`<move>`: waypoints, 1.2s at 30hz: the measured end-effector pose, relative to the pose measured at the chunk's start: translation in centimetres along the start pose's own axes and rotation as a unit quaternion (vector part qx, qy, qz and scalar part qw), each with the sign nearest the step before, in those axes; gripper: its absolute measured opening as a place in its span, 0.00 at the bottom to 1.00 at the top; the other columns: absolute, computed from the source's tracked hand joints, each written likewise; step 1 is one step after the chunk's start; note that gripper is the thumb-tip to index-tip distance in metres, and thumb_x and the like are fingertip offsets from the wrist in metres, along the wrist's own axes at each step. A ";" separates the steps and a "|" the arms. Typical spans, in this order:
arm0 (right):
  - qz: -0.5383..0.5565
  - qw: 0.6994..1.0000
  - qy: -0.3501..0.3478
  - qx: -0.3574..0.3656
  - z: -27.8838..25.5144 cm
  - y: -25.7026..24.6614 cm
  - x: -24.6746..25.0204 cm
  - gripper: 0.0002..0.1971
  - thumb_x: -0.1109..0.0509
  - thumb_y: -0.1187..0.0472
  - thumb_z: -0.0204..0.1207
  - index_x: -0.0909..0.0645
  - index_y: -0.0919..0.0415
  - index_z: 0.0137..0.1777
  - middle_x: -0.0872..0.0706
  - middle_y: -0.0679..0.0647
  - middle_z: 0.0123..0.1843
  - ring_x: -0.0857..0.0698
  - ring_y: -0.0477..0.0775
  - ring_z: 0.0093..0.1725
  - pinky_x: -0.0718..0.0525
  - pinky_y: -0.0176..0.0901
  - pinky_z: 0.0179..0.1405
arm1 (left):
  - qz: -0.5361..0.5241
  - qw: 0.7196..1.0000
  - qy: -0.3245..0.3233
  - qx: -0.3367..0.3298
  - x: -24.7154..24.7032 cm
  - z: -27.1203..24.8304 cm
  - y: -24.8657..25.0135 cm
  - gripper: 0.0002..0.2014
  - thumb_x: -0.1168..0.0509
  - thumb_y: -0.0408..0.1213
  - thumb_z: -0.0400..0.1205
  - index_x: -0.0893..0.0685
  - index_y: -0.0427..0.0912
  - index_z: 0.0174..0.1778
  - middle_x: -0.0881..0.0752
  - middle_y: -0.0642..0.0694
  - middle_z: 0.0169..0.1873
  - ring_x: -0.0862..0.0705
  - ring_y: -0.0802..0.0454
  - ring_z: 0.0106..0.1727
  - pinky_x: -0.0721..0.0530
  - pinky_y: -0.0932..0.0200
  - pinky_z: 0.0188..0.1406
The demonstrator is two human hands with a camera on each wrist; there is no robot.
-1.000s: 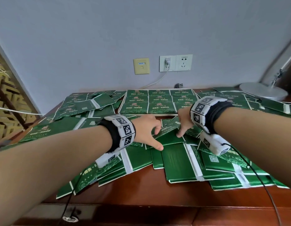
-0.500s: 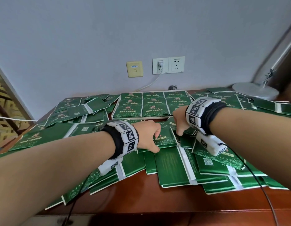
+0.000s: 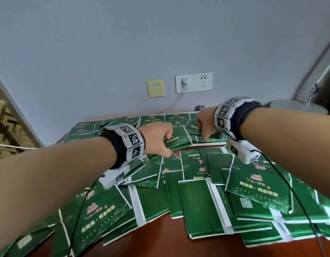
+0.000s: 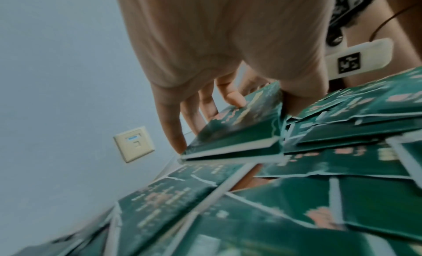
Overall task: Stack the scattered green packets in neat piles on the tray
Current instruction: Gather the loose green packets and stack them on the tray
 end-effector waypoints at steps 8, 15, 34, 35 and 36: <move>-0.006 0.999 0.023 0.041 6.4 -0.5 0.8 0.21 0.26 0.56 0.74 0.20 0.62 0.65 0.15 0.55 0.61 0.15 0.54 0.56 0.18 0.42 0.52 | 0.052 0.996 -0.013 0.064 3.6 5.3 -8.4 0.22 0.24 0.40 0.71 0.28 0.43 0.53 0.27 0.51 0.36 0.32 0.57 0.30 0.35 0.59 0.27; 0.053 0.997 0.022 0.059 13.4 -0.4 1.2 0.22 0.24 0.65 0.71 0.22 0.59 0.66 0.18 0.54 0.63 0.18 0.54 0.55 0.20 0.41 0.51 | 0.070 0.994 -0.052 0.069 1.0 12.2 -13.5 0.23 0.24 0.40 0.70 0.30 0.46 0.53 0.27 0.51 0.35 0.28 0.50 0.34 0.31 0.57 0.31; 0.129 0.988 0.012 0.086 17.0 -1.5 -0.5 0.13 0.29 0.64 0.76 0.18 0.56 0.60 0.17 0.51 0.64 0.17 0.52 0.58 0.19 0.41 0.55 | 0.071 0.994 -0.080 0.033 -2.2 15.3 -15.8 0.19 0.30 0.41 0.79 0.20 0.48 0.66 0.20 0.48 0.61 0.26 0.55 0.53 0.34 0.66 0.45; 0.128 0.988 0.012 0.084 17.0 -1.4 -0.5 0.13 0.29 0.64 0.76 0.18 0.57 0.60 0.17 0.51 0.64 0.17 0.51 0.56 0.19 0.39 0.54 | 0.069 0.994 -0.077 0.033 -2.2 15.2 -15.8 0.19 0.31 0.41 0.80 0.21 0.48 0.68 0.20 0.48 0.63 0.24 0.54 0.56 0.32 0.66 0.48; 0.125 0.989 0.015 0.082 16.9 -1.4 -0.2 0.13 0.30 0.64 0.77 0.18 0.57 0.61 0.17 0.51 0.63 0.17 0.50 0.53 0.20 0.38 0.52 | 0.068 0.995 -0.072 0.034 -1.9 15.1 -15.8 0.20 0.31 0.41 0.80 0.22 0.48 0.68 0.20 0.48 0.65 0.23 0.52 0.60 0.31 0.65 0.52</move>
Point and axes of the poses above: each hand's wrist, its own z-axis towards the middle knuckle, its own x-axis out of the back of the hand, y = z × x, the point moved 3 cm from there along z, towards the middle knuckle
